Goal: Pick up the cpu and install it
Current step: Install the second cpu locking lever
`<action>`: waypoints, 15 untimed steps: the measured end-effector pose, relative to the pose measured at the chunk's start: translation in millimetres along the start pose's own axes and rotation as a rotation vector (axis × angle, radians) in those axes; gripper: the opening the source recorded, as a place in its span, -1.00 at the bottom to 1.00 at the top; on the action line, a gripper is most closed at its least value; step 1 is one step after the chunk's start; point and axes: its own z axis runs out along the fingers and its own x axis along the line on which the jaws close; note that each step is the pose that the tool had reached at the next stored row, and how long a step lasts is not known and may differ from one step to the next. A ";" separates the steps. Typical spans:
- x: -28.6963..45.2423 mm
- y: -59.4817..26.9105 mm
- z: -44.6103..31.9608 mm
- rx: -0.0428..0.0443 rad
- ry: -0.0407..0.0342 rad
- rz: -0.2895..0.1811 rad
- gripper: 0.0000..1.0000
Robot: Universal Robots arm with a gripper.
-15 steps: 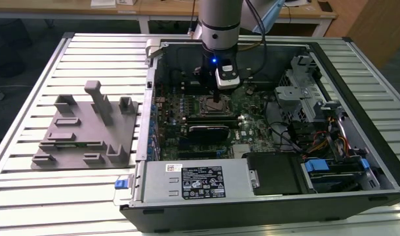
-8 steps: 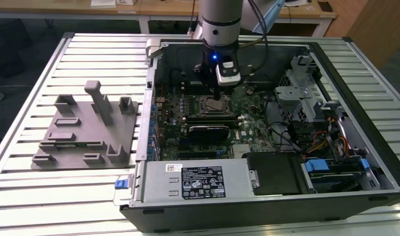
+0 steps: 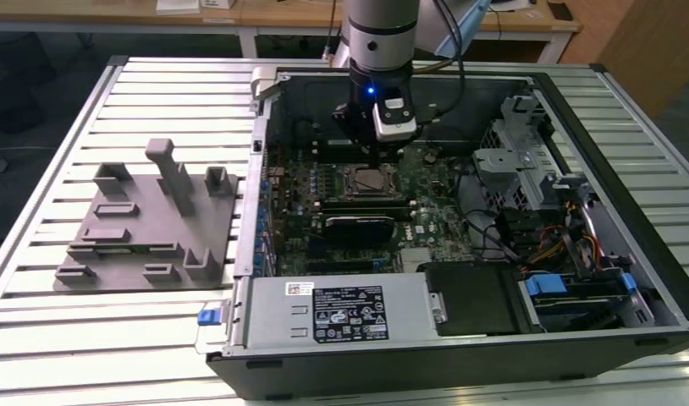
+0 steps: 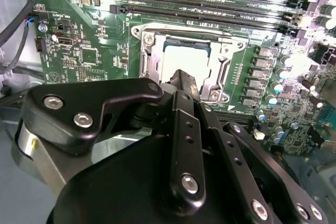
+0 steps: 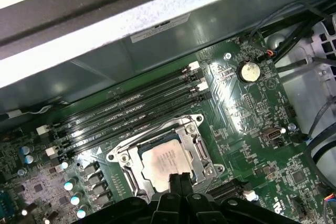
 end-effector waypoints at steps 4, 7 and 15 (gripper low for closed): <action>0.0 0.0 -0.4 0.0003 0.0000 0.000 -0.79; -0.3 -0.7 -0.5 0.0005 0.0001 0.000 -0.79; -1.9 -4.1 -0.3 0.0004 0.0000 0.000 -0.79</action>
